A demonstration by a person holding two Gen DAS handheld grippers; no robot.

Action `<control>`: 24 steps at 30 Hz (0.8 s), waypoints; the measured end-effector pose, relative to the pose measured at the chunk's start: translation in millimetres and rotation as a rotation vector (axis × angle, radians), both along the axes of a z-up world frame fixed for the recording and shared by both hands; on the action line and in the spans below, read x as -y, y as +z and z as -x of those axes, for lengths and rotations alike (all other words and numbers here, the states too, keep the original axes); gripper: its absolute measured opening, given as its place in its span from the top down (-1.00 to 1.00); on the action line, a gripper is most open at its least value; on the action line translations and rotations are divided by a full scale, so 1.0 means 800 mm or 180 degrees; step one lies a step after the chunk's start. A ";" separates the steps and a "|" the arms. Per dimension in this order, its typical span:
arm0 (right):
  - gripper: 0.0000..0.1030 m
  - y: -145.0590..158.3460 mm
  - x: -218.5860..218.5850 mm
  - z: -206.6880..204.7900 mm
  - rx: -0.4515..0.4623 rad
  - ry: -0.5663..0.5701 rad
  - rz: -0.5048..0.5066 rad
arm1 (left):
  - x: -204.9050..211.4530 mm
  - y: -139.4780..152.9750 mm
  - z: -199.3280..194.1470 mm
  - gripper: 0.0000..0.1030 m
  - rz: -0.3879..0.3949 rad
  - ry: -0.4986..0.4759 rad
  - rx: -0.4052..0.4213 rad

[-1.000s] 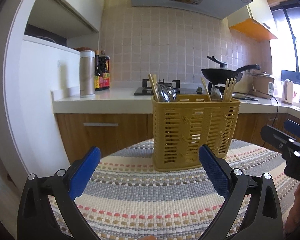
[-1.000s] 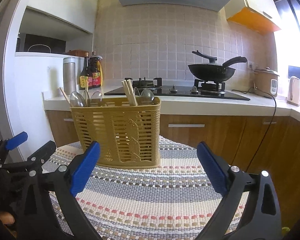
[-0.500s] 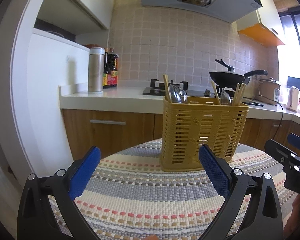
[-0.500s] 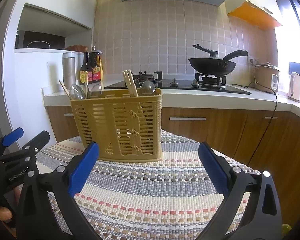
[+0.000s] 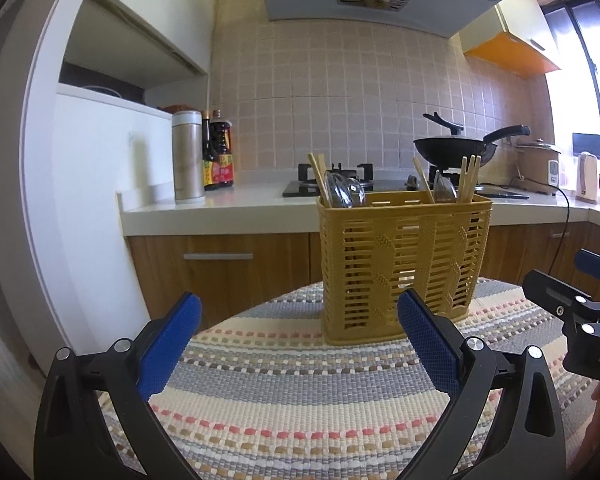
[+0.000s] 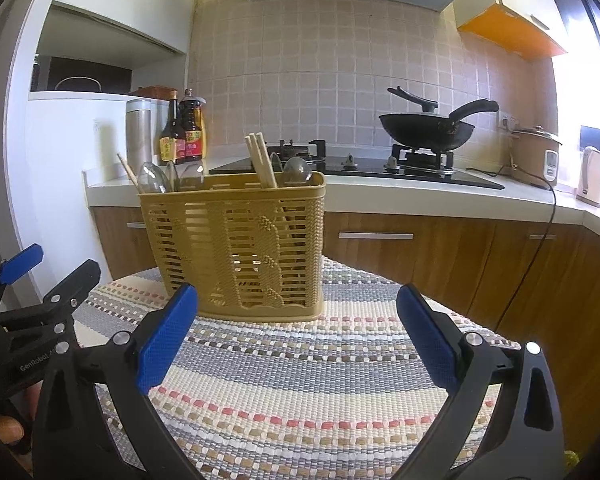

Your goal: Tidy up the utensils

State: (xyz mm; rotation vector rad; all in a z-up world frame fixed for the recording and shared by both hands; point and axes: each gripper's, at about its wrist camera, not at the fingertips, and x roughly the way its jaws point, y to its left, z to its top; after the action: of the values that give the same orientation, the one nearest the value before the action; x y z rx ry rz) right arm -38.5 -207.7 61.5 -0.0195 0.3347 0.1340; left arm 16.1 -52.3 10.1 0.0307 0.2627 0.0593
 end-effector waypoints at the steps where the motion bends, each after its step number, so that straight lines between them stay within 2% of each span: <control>1: -0.84 0.000 0.000 0.000 0.0003 -0.0011 0.0006 | 0.000 0.000 -0.001 -0.85 -0.0005 -0.0001 -0.0011; 9: -0.84 -0.005 0.013 -0.010 -0.0125 -0.0056 -0.0132 | 0.000 -0.001 -0.005 -0.85 -0.0004 0.0017 -0.0076; 24: -0.84 -0.007 0.007 -0.011 -0.0138 -0.0055 -0.0069 | 0.000 -0.002 -0.008 -0.85 -0.0017 0.0008 -0.0106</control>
State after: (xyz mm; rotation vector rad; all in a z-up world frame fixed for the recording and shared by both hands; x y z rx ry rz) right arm -29.6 -213.2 55.9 0.0077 0.3765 0.1211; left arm 22.1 -52.5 8.3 0.0367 0.2959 0.0619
